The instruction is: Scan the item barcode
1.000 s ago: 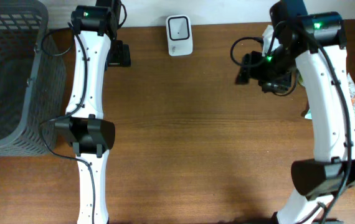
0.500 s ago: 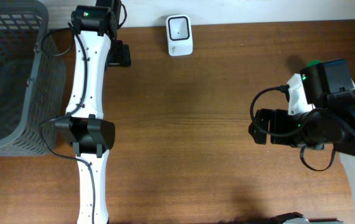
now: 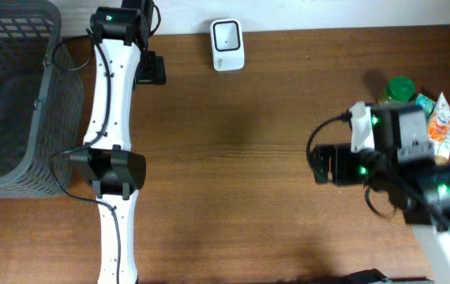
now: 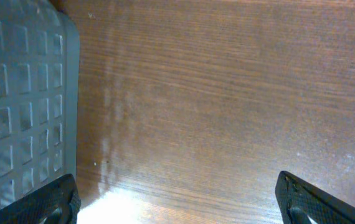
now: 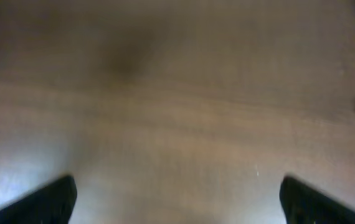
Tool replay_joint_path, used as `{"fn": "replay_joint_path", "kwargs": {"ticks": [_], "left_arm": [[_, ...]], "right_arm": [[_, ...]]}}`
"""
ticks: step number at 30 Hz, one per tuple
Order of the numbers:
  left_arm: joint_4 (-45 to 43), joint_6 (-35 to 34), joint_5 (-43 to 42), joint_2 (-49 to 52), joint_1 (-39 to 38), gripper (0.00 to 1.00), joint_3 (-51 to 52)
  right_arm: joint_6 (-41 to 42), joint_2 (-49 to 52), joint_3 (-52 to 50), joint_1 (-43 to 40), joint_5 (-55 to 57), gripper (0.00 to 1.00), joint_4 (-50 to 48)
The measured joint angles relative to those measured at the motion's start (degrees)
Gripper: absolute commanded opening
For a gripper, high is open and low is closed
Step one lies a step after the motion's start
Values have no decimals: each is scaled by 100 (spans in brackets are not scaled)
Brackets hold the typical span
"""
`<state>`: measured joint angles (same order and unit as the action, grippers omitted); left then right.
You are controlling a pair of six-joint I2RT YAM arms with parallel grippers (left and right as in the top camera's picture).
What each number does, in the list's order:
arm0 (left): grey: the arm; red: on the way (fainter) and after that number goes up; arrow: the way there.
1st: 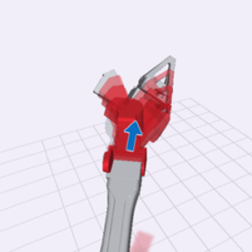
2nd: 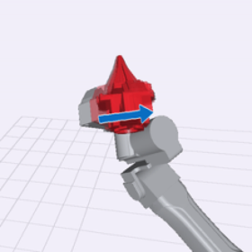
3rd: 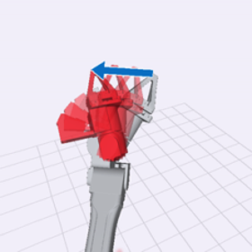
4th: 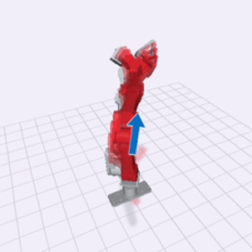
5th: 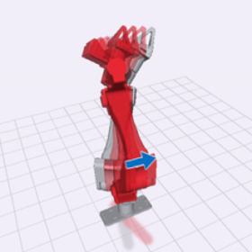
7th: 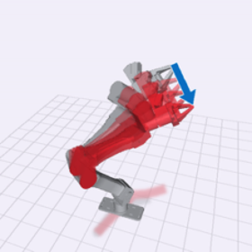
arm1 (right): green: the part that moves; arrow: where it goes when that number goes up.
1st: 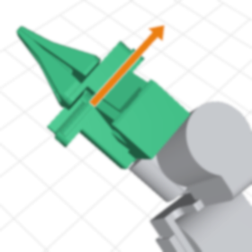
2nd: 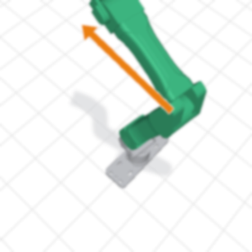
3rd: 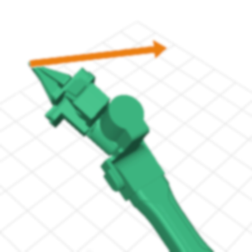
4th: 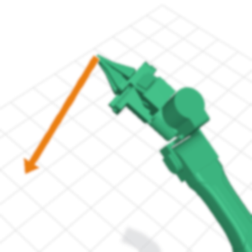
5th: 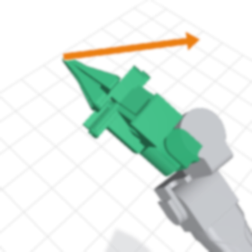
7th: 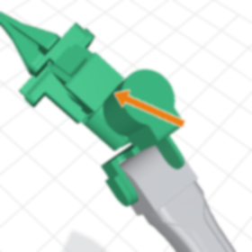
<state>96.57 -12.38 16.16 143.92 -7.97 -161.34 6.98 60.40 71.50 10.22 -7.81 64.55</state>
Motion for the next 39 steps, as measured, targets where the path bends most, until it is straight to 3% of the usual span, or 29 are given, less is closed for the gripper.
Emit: {"fn": "replay_joint_path", "kwargs": {"ticks": [4, 8, 16, 23, 26, 34, 39], "left_arm": [[-13, 0, -2, -2, 0, 99, 0], [-4, 2, 0, 0, 0, 99, 0], [-13, 2, -2, 0, 0, 99, 0], [-13, 2, -2, -2, 0, 99, 0], [-11, 0, -2, -2, 0, 99, 0], [-11, 2, -2, -2, 0, 99, 0], [-11, 2, -2, -2, 0, 99, 0]], "right_arm": [[-557, -1443, -1971, 0, -494, 99, -1663], [-717, -3126, -3475, 0, -634, 99, -2581], [-1217, -4933, -5180, -11, -669, 99, -4389], [-1364, -5906, -6024, -238, -446, 99, -5296], [-1364, -5956, -6050, -243, -116, 99, -5307], [-1250, -5963, -6990, -579, 131, 99, -6682], [-957, -5965, -7047, -791, 422, 99, -6520]]}}
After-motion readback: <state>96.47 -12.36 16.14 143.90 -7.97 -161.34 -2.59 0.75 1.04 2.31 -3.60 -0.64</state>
